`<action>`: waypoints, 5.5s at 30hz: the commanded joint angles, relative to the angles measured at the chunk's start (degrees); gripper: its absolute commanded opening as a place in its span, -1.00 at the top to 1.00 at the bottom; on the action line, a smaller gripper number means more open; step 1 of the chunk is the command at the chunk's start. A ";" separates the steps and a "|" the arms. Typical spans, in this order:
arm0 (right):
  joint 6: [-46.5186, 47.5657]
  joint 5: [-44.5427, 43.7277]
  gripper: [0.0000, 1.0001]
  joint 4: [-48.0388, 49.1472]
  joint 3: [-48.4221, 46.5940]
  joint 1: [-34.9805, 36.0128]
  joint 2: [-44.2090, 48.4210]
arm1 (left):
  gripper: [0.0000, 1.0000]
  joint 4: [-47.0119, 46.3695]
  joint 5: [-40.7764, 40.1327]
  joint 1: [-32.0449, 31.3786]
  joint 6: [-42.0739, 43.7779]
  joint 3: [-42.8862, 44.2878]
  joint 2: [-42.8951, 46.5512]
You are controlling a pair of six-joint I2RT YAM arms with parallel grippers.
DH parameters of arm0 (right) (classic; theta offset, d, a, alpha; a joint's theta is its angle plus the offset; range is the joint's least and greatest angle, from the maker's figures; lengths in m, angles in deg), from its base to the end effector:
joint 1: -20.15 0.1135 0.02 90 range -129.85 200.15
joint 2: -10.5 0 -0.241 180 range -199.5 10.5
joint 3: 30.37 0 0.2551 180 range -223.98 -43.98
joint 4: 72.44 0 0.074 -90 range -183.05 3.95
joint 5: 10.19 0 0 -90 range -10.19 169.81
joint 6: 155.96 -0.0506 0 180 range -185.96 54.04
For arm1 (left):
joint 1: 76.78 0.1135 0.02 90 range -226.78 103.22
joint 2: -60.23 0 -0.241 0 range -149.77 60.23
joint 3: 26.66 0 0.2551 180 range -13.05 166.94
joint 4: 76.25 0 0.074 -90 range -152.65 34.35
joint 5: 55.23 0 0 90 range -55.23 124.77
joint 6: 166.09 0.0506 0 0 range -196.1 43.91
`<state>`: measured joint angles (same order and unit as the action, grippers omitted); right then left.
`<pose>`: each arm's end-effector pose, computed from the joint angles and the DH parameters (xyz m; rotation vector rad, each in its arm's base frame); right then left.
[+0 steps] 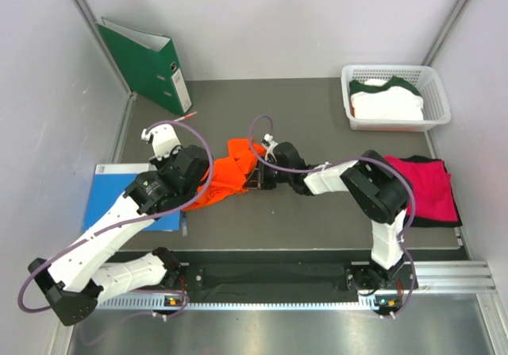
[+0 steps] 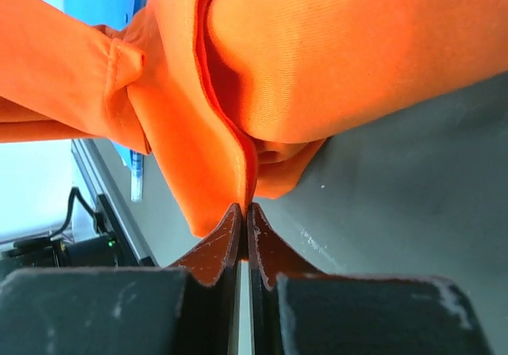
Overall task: Fold and stack the t-shirts
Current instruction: Flatten out the tshirt
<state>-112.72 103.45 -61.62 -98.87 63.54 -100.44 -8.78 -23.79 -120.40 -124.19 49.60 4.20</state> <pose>0.2745 0.2874 0.1033 -0.2077 2.3824 1.2905 0.1694 -0.1018 0.3279 -0.4972 1.9060 0.2107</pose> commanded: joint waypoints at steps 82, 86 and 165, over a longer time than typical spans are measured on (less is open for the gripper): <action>24.09 -20.56 -0.95 -25.13 -5.93 -9.64 28.85 | -0.62 -55.71 43.89 16.90 12.24 -24.85 -13.59; 23.30 -19.95 -0.94 -24.86 -5.14 -10.26 28.23 | -0.49 -54.49 44.94 16.90 13.11 -25.91 -10.86; 10.38 -29.26 1.00 -38.04 -4.43 -24.85 6.69 | 1.00 -11.33 7.15 16.37 17.77 1.42 13.75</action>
<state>-97.67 81.24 -90.39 -106.15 41.45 -96.33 -19.84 -13.28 -104.07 -107.47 49.42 16.34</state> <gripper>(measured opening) 0.004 0.017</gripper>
